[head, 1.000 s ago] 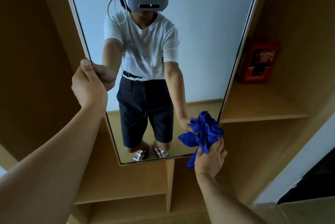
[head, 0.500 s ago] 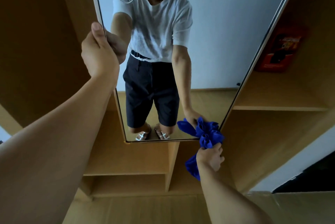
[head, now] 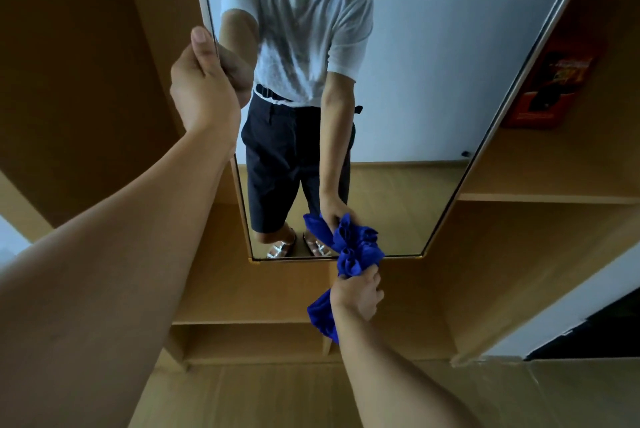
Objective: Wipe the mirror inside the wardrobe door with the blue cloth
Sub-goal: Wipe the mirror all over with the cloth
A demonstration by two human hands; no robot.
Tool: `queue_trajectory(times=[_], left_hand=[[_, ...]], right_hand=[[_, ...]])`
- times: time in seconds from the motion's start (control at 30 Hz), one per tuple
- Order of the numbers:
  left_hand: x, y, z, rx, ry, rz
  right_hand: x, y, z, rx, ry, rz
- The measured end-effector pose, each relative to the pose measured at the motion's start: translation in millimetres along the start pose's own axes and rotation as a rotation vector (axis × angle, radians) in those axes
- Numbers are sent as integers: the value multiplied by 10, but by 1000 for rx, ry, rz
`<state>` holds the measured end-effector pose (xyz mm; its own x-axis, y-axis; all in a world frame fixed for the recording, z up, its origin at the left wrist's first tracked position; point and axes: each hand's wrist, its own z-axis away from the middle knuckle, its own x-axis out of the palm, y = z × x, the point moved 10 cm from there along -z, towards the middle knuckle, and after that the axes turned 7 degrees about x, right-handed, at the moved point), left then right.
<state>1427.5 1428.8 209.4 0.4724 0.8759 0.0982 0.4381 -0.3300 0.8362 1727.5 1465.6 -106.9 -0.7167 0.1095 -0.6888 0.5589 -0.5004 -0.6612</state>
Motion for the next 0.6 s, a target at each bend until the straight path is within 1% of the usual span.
queue_trajectory(times=[0.1,0.2,0.37,0.43,0.53,0.6], left_hand=[[4,24,-2,0,-43,56],[30,36,-6,-15,-93,58],[49,47,10,-19,-116,49],[37,81,12,-3,-121,45],[59,92,7,-16,-156,81],[65,103,-6,-5,-176,56]], right_hand=[[167,-94,195,-19,-42,-1],[289,-206,404,-28,-75,9],[580,-423,754,-79,-175,39],[773,-528,912,-118,-256,51],[1086,-670,1146,-129,-437,-12],[1158,-728,1219,-113,-496,-59]])
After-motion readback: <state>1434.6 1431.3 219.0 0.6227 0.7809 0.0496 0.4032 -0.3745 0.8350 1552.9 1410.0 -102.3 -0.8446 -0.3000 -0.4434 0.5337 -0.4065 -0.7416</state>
